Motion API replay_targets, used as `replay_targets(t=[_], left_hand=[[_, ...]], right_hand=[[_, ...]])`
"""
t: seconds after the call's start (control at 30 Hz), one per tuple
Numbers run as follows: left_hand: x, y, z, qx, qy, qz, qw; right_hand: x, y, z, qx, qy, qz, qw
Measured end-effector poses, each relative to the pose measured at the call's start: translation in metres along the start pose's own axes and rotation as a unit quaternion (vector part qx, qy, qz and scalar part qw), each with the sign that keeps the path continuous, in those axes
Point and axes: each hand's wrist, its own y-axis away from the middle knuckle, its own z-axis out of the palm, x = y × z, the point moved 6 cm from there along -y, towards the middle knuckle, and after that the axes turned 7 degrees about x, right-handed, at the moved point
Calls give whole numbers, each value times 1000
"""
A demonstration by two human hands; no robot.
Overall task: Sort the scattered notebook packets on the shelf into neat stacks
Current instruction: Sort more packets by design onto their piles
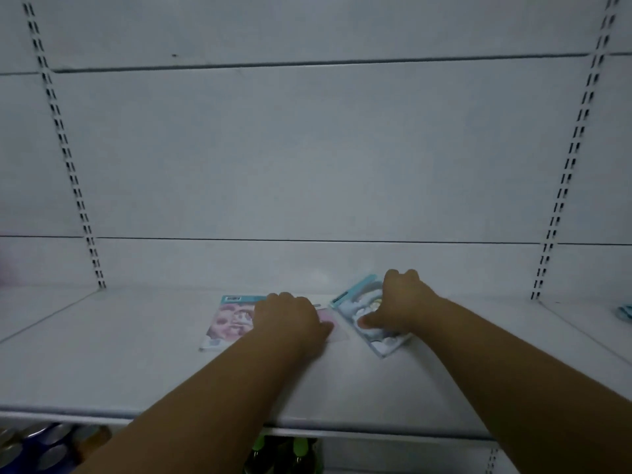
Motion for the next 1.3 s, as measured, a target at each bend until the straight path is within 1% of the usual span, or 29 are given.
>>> replay_targets(t=[0.03, 0.13, 0.23, 0.3, 0.37, 0.47, 0.53, 0.6, 0.67, 0.73, 0.83, 0.93, 1.03, 1.2, 1.3], left_hand=[[0, 1, -1, -1, -6, -9, 1000], [4, 0, -7, -19, 8, -15, 1000], [10, -4, -11, -43, 77, -10, 996], [10, -5, -14, -42, 137, -22, 989], [9, -7, -16, -38, 167, -20, 985], [8, -11, -18, -12, 230, -27, 973], [6, -14, -19, 22, 303, -49, 951], [5, -15, -22, 64, 385, -66, 919], [9, -15, -27, 101, 456, -61, 882], [18, -14, -32, 122, 504, -55, 853], [42, -11, -42, 138, 548, -56, 823], [79, -8, -54, 144, 573, -46, 805], [134, -1, -67, 131, 604, -38, 785], [270, 25, -89, 101, 643, 10, 759], [349, 41, -100, 75, 671, 14, 737]], right_hand=[[0, 0, -5, 25, -9, 1, 1000], [7, 2, -22, 102, -76, 45, 991], [8, 7, -32, 162, -88, 47, 982], [9, 11, -34, 183, -99, 47, 977], [11, 14, -36, 198, -116, 47, 972], [14, 19, -42, 218, -141, 44, 965], [16, 22, -47, 237, -160, 38, 957], [20, 26, -56, 265, -190, 32, 945], [27, 31, -66, 295, -222, 22, 929], [36, 37, -77, 313, -257, 13, 914], [59, 46, -99, 345, -287, 22, 893], [97, 61, -126, 375, -292, 44, 879], [152, 85, -152, 396, -280, 66, 872], [275, 145, -195, 414, -274, 115, 860], [351, 173, -223, 410, -268, 155, 858]])
